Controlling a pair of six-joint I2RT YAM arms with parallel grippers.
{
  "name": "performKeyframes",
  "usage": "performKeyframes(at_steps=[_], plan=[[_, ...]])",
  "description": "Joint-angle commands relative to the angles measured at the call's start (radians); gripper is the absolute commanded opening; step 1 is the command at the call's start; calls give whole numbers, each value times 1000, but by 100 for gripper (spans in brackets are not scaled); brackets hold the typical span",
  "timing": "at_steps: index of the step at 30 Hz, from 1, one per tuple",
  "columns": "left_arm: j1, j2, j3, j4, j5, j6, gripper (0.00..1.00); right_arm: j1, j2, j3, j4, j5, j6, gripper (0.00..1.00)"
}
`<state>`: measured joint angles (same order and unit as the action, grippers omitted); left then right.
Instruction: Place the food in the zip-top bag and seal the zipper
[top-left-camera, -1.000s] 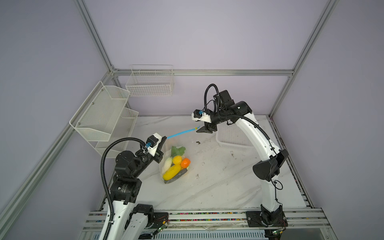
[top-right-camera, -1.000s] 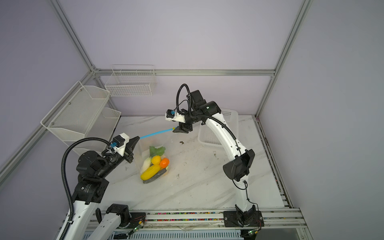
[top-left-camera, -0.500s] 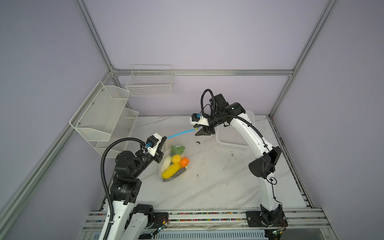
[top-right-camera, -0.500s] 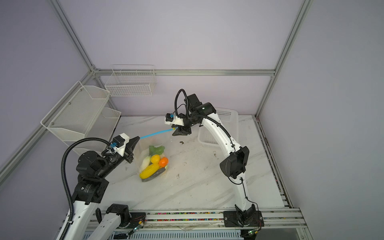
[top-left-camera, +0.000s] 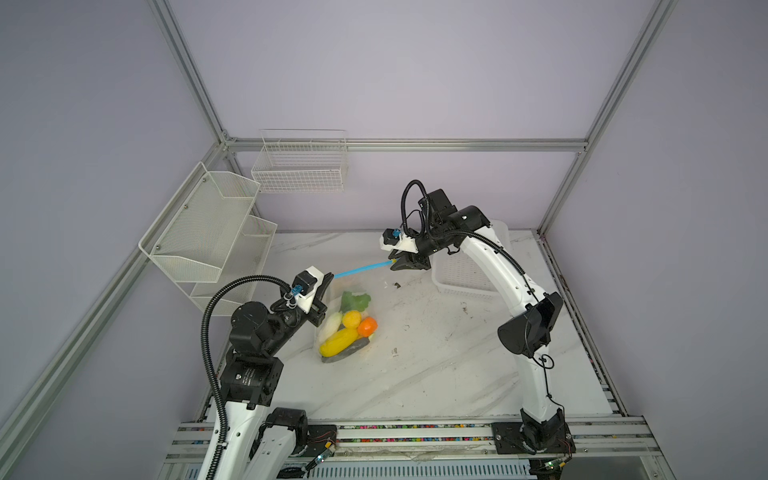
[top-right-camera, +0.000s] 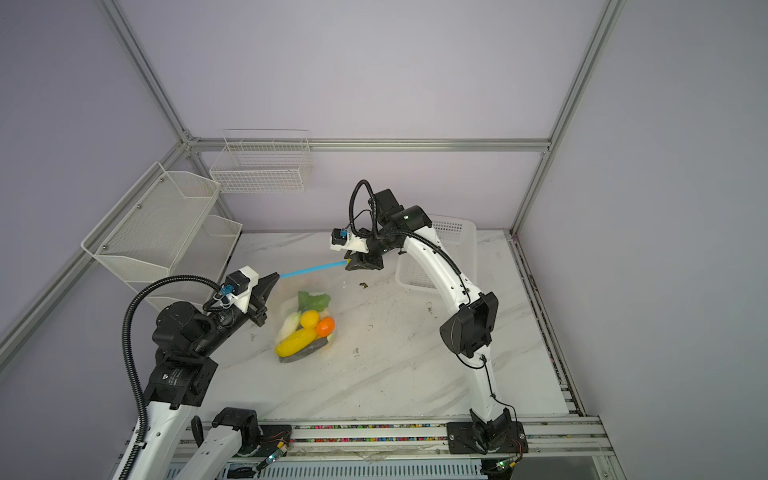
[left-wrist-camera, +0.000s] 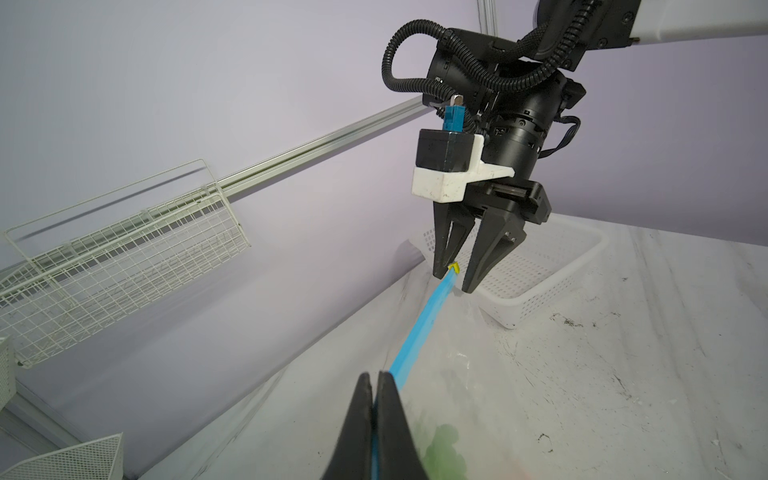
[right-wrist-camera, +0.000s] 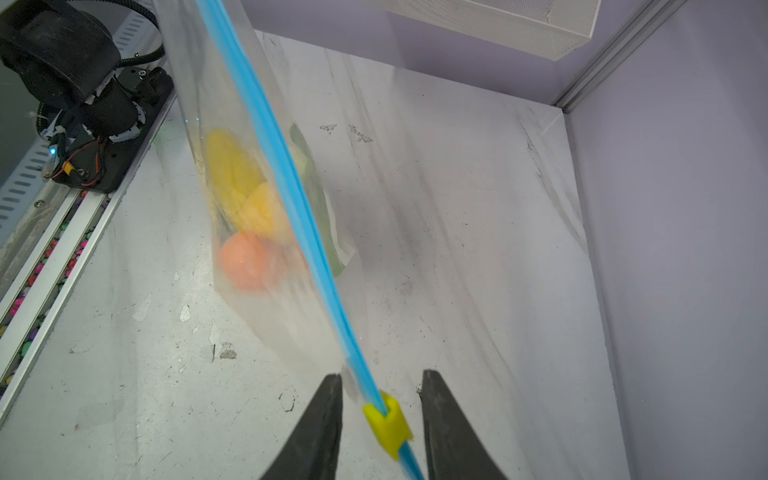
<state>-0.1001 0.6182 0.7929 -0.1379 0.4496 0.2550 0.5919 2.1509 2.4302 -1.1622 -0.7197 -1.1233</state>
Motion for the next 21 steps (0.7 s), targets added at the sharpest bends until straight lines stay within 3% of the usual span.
performKeyframes(at_steps=[1, 13, 21], plan=[[3, -15, -11, 53, -10, 27, 0, 0, -52, -14, -35, -2, -11, 31], [3, -10, -15, 52, -20, 30, 0, -1, -76, -31, -30, 2, -7, 27], [3, -11, -12, 50, -32, 30, 0, -2, -77, -36, -30, 16, -3, 13]])
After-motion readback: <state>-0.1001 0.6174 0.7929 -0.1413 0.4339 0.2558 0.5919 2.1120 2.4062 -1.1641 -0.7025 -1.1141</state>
